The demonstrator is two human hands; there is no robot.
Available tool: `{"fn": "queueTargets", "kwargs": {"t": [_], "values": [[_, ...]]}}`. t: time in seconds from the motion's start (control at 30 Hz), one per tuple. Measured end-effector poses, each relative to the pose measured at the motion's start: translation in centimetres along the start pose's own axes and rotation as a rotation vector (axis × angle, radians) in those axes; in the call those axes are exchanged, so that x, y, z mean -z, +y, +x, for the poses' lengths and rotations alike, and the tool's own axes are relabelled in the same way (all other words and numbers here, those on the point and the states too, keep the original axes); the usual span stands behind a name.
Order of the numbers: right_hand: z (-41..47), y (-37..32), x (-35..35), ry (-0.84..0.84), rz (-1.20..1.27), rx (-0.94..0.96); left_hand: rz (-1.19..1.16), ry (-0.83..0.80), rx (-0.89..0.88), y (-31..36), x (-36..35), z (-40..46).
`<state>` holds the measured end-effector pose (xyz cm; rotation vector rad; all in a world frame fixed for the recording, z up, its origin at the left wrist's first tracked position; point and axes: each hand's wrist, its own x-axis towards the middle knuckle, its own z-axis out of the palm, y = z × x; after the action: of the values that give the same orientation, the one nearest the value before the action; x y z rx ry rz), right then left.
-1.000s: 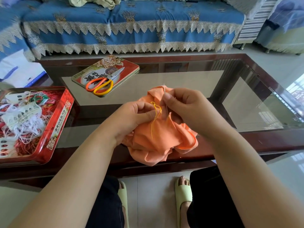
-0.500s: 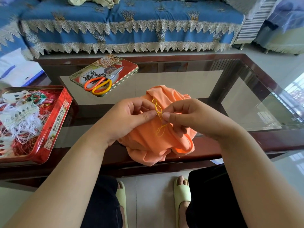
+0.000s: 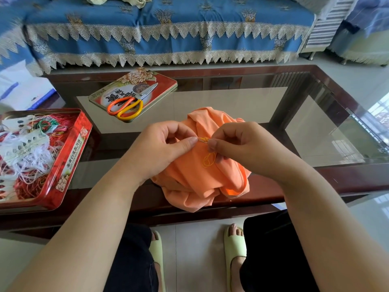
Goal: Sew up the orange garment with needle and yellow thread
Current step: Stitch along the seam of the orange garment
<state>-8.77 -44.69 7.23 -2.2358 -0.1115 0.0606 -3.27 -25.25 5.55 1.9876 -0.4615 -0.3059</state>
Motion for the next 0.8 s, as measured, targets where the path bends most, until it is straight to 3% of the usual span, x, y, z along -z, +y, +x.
{"fn": "queueTargets", "kwargs": {"t": [0.5, 0.8], "values": [[0.3, 0.1, -0.7, 0.089, -0.036, -0.035, 0.124, 0.164, -0.116, 0.0, -0.3, -0.2], [0.4, 0.1, -1.2, 0.128, -0.119, -0.046, 0.143, 0.178, -0.156, 0.0, -0.8, -0.3]]}}
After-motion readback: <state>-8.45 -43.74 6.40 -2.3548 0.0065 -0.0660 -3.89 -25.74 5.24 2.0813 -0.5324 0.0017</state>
